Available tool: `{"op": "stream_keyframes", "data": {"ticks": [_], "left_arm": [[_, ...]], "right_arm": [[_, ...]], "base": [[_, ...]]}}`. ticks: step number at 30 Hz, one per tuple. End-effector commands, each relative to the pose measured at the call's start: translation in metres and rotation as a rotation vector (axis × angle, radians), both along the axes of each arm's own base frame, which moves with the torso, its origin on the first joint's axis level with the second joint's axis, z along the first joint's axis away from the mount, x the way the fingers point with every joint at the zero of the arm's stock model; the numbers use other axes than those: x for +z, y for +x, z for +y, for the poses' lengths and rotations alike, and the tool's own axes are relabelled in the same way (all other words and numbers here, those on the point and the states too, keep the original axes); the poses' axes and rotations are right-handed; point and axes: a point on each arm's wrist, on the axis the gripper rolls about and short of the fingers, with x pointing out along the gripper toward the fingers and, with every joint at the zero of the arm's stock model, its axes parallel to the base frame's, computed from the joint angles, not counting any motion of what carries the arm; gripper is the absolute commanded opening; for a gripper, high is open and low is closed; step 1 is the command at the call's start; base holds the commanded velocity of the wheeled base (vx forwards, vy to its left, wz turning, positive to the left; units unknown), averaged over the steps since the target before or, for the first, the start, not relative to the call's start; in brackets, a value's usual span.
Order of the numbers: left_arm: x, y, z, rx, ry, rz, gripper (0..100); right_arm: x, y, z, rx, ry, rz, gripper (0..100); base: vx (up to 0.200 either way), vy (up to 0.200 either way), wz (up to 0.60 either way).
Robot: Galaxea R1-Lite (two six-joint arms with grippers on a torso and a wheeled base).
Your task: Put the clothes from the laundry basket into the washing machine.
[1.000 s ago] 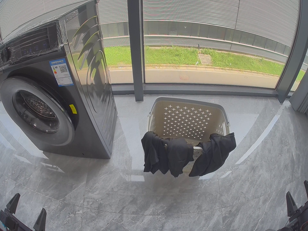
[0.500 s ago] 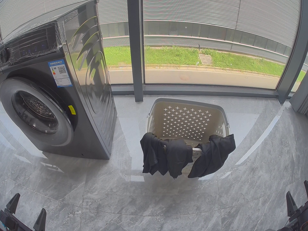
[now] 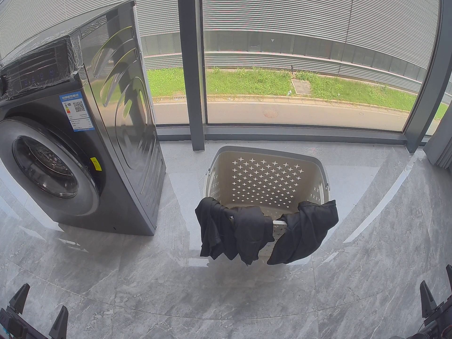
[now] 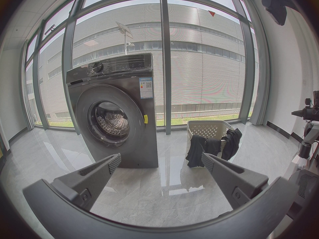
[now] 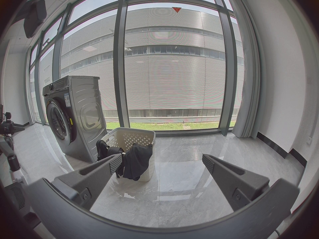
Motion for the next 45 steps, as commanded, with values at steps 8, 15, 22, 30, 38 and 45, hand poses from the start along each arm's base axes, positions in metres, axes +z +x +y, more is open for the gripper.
{"op": "stream_keyframes", "data": {"ticks": [8, 15, 22, 30, 38, 45], "left_arm": [[-0.0053, 0.0000, 0.0000, 0.000, 0.001, 0.000, 100], [-0.0053, 0.0000, 0.0000, 0.000, 0.001, 0.000, 100], [-0.0053, 0.0000, 0.0000, 0.001, 0.001, 0.000, 100], [-0.0053, 0.0000, 0.0000, 0.001, 0.001, 0.000, 100], [-0.0053, 0.0000, 0.0000, 0.001, 0.001, 0.000, 100], [-0.0053, 0.0000, 0.0000, 0.001, 0.001, 0.000, 100]], "right_arm": [[-0.0053, 0.0001, 0.0000, 0.000, 0.000, 0.001, 100], [-0.0053, 0.0001, 0.0000, -0.001, 0.000, 0.001, 100], [-0.0053, 0.0001, 0.0000, 0.000, 0.000, 0.001, 100], [-0.0053, 0.0001, 0.0000, -0.001, 0.000, 0.001, 100], [-0.0053, 0.0001, 0.0000, 0.000, 0.000, 0.001, 100], [-0.0053, 0.0001, 0.0000, 0.000, 0.000, 0.001, 100]], "base": [[0.175, 0.000, 0.00], [0.000, 0.000, 0.00], [0.000, -0.086, 0.00], [0.000, -0.150, 0.00], [0.000, 0.000, 0.00], [0.000, 0.000, 0.00]]}}
